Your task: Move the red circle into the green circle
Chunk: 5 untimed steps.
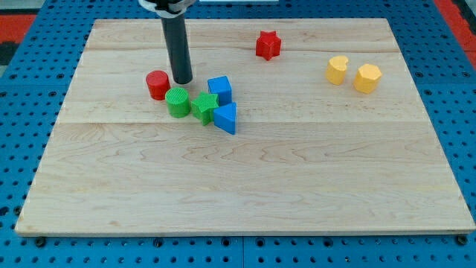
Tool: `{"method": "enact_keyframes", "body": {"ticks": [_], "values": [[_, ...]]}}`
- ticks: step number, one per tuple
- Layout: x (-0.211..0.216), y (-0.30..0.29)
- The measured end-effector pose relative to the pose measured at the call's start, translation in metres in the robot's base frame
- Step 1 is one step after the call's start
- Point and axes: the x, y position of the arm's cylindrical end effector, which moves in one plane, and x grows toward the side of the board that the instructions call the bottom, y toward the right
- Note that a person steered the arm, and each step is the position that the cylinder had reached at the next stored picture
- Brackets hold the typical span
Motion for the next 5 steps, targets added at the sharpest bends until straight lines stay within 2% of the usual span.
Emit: {"method": "enact_keyframes", "body": {"ticks": [2, 3, 5], "values": [[0.049, -0.073], [0.118, -0.073], [0.122, -0.091]]}}
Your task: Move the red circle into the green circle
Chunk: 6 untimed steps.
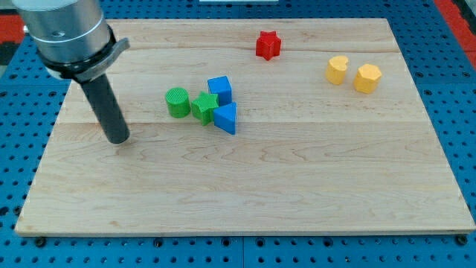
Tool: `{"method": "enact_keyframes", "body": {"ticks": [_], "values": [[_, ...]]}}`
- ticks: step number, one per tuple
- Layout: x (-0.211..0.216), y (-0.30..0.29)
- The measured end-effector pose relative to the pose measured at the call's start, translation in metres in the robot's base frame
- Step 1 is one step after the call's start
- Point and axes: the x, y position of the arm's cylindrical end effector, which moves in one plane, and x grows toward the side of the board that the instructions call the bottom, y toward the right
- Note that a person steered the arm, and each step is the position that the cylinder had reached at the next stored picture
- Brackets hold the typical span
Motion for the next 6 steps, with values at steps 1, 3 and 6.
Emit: {"method": "enact_keyframes", "body": {"ticks": [1, 3, 6], "values": [[-0.051, -0.068], [-0.093, 0.049], [0.020, 0.058]]}}
